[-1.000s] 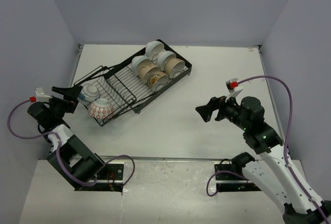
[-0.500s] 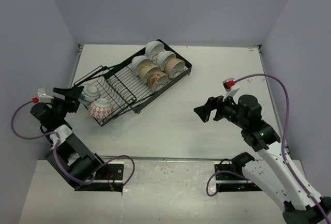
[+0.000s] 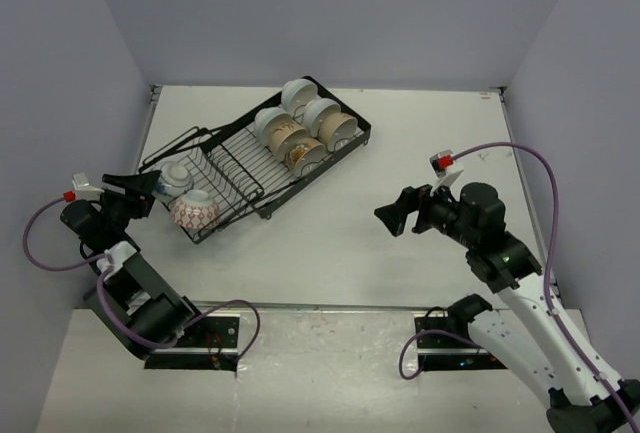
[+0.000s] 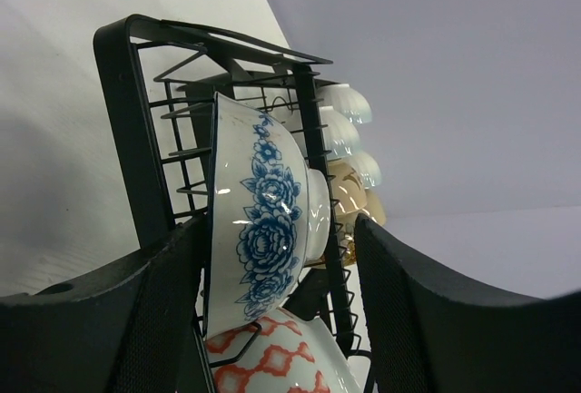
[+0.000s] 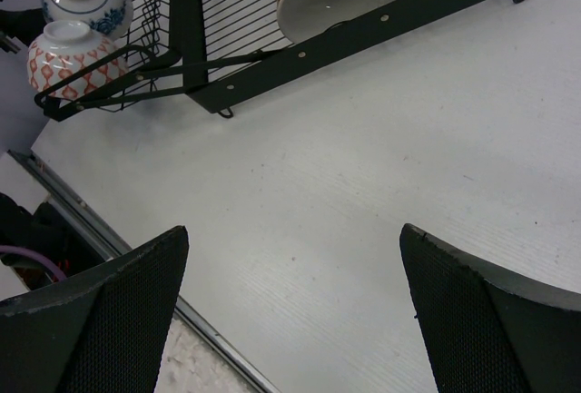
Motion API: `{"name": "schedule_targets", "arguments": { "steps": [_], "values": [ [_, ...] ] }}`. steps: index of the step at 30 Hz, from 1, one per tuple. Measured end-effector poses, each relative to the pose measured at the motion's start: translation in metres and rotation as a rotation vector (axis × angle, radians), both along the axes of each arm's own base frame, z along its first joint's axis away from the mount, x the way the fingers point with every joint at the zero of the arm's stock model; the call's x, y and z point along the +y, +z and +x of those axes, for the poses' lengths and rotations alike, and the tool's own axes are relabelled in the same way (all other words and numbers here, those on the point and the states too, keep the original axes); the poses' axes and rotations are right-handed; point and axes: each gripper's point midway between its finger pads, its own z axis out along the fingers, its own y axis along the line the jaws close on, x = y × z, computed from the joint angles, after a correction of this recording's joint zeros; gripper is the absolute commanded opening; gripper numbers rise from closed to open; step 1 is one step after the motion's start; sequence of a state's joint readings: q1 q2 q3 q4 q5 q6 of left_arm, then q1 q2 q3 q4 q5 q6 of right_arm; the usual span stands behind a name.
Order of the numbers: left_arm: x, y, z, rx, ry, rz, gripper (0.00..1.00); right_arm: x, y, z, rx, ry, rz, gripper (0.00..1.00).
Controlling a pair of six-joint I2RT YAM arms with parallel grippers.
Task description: Unload the bowls from the dish rack
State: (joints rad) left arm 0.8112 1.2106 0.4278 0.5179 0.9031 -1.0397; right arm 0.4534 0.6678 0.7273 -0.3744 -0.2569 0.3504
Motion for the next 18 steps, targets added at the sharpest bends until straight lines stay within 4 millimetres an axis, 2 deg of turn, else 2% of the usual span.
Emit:
{"name": "schedule_targets", "arguments": {
  "steps": [5,7,13,18],
  "values": [
    [0.0010,-0.0009,0.0012,-0.001,0.002,-0.010,0.66,0.0000,0.0001,0.0000,-0.001,0.000,0.000,0.99],
    [0.0013,-0.0012,0.0015,0.000,0.003,-0.013,0.62,-0.0001,0.0001,0.0000,-0.001,0.000,0.000,0.99],
    [0.0028,-0.0040,0.0017,0.009,0.014,-0.019,0.58,-0.0001,0.0002,0.0001,-0.001,-0.001,0.000,0.99],
    [0.0043,-0.0069,0.0017,0.019,0.025,-0.024,0.48,-0.0001,0.0003,0.0002,-0.002,-0.001,0.000,0.99]
  ]
}}
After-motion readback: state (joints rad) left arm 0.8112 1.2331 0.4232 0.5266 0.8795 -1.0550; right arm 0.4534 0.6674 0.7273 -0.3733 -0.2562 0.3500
